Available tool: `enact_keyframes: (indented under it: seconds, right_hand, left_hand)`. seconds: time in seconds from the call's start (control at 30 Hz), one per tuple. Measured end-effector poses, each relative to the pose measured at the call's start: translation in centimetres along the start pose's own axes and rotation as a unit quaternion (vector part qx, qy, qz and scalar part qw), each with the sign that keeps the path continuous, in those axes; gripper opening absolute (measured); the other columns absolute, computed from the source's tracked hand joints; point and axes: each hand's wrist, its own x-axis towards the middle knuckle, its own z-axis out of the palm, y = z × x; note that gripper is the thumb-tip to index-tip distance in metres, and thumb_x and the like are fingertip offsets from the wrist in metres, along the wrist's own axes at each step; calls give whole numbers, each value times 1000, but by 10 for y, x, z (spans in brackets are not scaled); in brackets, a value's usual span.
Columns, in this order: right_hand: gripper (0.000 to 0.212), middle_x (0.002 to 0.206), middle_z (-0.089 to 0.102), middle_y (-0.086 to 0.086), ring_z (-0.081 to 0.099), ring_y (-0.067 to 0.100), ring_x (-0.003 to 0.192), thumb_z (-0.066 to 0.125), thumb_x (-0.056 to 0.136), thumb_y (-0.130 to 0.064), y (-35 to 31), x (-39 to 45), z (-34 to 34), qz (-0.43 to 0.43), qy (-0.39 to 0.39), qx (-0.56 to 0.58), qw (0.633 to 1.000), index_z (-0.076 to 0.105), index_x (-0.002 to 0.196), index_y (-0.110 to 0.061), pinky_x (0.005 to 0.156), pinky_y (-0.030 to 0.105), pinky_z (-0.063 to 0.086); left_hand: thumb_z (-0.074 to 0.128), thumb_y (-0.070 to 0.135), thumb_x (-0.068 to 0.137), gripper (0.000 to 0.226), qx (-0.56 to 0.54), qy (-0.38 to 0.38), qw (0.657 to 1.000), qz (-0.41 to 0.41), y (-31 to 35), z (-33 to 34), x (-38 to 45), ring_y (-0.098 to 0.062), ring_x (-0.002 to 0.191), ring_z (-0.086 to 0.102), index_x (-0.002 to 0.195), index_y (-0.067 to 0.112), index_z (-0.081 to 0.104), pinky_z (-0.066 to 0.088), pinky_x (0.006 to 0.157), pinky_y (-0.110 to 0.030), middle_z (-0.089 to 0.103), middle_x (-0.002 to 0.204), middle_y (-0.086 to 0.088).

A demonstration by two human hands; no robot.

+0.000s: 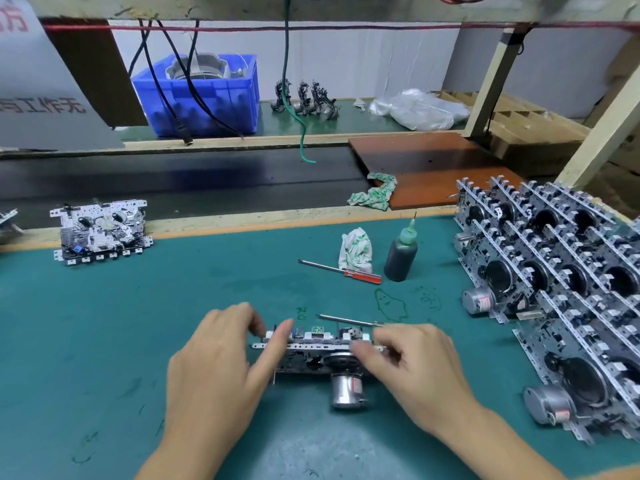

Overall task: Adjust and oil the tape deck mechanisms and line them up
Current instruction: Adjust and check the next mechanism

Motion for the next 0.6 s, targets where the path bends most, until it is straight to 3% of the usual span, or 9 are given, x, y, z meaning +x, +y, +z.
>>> enact_keyframes:
  seconds: [0.07, 0.13, 0.2, 0.37, 0.47, 0.6]
  right_hand:
    - [52, 65, 48, -12, 47, 6, 66, 44, 60, -82, 4, 4, -5, -14, 7, -24, 1000, 40, 63, -30, 56, 17, 31]
    - [47, 85, 53, -19, 52, 0, 84, 58, 57, -75, 6, 9, -8, -14, -42, 64, 997, 48, 84, -38, 68, 13, 37]
    - [47, 98, 54, -21, 54, 4, 99, 69, 58, -62, 9, 11, -8, -32, -109, 137, 984, 54, 97, -41, 81, 15, 40]
    - [34, 92, 62, -14, 58, 4, 92, 75, 57, -54, 14, 9, 1, -24, -108, 173, 979, 60, 88, -51, 82, 16, 41]
    - [42, 92, 65, -13, 60, 6, 90, 75, 57, -53, 15, 9, 4, -4, -110, 206, 972, 60, 96, -50, 83, 17, 42]
    - [41, 95, 68, -10, 63, 10, 92, 77, 60, -42, 13, 7, 7, -2, -115, 262, 958, 63, 98, -41, 86, 22, 46]
  left_hand:
    - [37, 59, 88, 43, -40, 12, 997, 71, 1, 3, 3, -6, 79, 48, 84, 22, 58, 37, 57, -25, 54, 82, 16]
    - [37, 59, 92, 46, -77, -21, 988, 134, 2, 7, 5, -6, 96, 49, 98, 20, 62, 37, 79, -26, 58, 98, 13]
    - [39, 58, 92, 44, -114, -61, 979, 158, 5, 10, 7, -3, 103, 49, 104, 23, 63, 36, 87, -26, 58, 104, 16]
    - [47, 55, 89, 28, -179, -92, 965, 168, 5, 15, 13, -1, 101, 52, 100, 35, 63, 40, 85, -31, 59, 101, 22]
    - [52, 54, 87, 22, -206, -90, 959, 171, 5, 15, 14, -2, 99, 53, 101, 38, 59, 41, 84, -31, 60, 99, 22]
    - [59, 45, 84, 15, -253, -73, 953, 149, 8, 15, 11, -4, 96, 56, 95, 36, 63, 41, 83, -19, 62, 96, 22]
